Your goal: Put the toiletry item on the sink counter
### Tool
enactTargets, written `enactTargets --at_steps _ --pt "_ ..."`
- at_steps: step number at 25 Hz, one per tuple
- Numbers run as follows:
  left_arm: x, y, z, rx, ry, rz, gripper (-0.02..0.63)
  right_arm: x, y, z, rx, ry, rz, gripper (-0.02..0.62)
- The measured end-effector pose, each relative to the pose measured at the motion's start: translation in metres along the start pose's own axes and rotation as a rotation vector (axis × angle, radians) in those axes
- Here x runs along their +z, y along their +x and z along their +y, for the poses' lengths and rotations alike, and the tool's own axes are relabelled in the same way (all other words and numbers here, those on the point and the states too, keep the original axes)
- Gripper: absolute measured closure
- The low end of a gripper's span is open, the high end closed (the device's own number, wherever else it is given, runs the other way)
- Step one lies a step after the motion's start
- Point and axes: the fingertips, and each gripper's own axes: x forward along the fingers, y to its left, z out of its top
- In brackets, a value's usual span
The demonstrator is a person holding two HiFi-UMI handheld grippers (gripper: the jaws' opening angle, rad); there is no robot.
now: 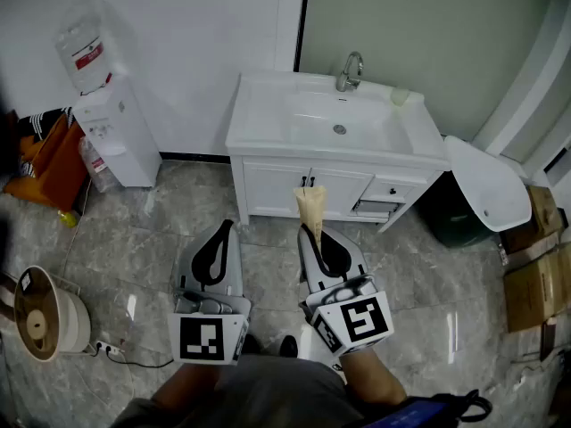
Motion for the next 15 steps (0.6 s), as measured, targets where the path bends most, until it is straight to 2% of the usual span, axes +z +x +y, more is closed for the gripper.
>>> enactTargets --at_steps 15 --pt "-0.009 -0.004 -0.027 0.029 0.018 0.041 0.595 -0.003 -0.018 -0.022 0.025 0.034 -0.005 0.560"
